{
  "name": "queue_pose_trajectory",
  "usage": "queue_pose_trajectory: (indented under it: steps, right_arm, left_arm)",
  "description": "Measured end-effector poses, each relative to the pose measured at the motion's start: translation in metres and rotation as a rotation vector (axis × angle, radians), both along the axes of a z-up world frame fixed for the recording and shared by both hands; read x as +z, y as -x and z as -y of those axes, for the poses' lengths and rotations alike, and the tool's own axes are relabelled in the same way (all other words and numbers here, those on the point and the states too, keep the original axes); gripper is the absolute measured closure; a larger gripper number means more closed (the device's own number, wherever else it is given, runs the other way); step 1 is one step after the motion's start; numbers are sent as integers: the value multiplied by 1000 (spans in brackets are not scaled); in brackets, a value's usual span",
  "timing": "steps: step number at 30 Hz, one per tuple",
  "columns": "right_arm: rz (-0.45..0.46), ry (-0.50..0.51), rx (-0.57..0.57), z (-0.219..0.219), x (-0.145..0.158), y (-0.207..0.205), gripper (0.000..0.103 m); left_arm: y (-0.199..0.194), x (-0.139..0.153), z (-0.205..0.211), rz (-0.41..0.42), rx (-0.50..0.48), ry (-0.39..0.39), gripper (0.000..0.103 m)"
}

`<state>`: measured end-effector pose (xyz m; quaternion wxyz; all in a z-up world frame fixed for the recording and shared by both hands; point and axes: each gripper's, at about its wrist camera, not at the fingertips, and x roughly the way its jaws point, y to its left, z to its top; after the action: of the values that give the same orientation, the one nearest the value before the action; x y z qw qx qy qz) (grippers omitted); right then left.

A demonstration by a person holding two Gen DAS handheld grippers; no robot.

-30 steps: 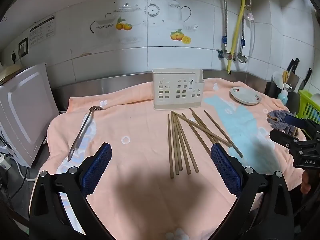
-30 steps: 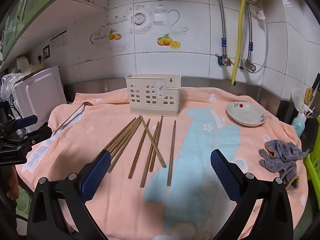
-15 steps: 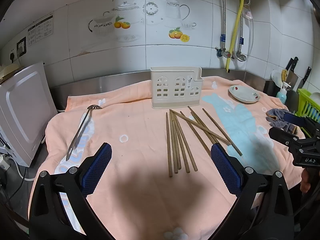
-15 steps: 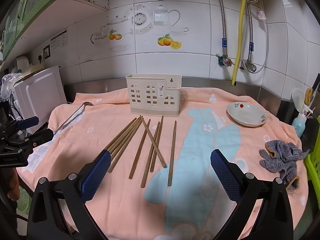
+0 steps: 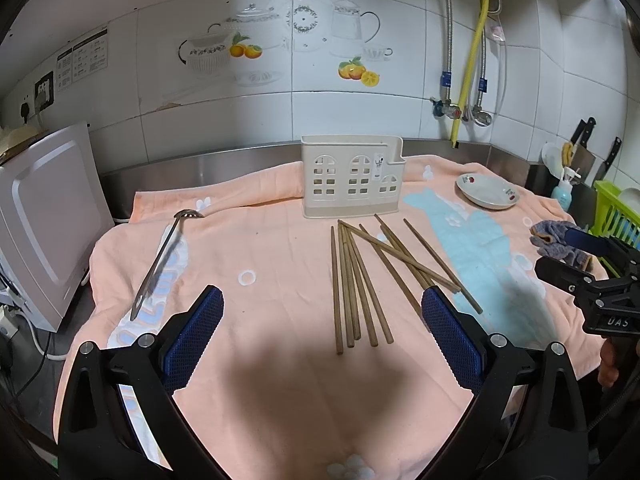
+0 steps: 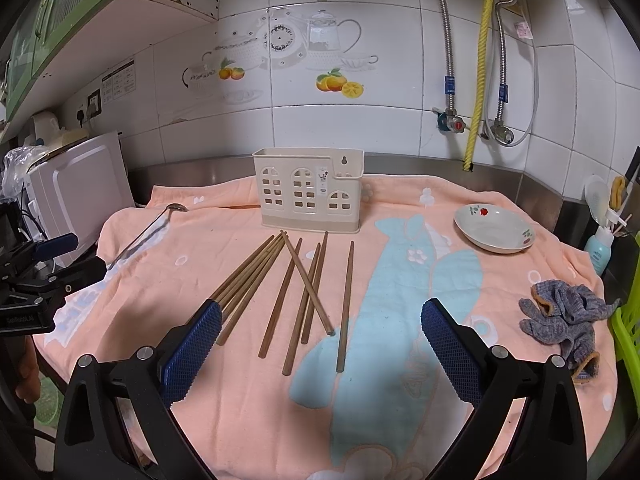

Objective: Organize utensils

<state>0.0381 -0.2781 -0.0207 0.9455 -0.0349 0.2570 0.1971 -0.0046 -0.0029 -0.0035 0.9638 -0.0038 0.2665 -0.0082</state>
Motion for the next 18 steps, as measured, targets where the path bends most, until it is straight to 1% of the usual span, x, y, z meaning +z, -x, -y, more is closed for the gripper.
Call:
queue_pose_trajectory:
  steps: [18]
  right_arm:
    - [-2, 1, 2, -6, -2, 1, 6]
  left_arm:
    - [-2, -2, -1, -14, 7, 13, 5]
